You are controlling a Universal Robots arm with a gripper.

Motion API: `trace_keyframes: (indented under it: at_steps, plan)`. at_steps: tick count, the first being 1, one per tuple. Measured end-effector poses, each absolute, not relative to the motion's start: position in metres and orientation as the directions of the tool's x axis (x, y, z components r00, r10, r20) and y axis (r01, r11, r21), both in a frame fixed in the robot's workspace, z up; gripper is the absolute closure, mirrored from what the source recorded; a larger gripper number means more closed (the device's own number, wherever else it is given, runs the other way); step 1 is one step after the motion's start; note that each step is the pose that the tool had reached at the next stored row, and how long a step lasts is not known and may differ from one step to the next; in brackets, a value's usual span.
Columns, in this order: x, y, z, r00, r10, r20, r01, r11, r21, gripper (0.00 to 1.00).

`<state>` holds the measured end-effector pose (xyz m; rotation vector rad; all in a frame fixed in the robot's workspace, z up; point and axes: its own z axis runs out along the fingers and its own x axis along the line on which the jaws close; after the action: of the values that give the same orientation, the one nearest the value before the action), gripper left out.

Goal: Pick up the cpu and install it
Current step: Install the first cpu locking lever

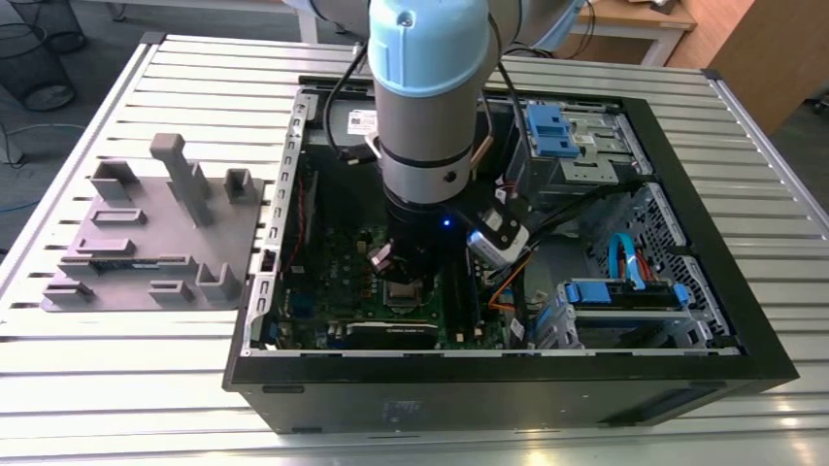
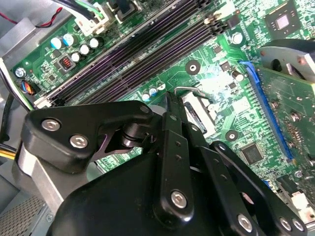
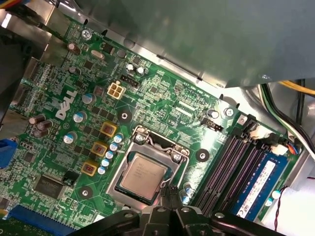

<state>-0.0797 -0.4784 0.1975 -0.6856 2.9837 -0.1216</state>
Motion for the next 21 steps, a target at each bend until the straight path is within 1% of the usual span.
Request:
trace_keyframes:
  at_steps: [21]
  plan:
    - [-0.0748, -0.4862, 0.1887, -0.903, -0.425, -0.057, -0.419, 0.903, -0.095, 0.89]
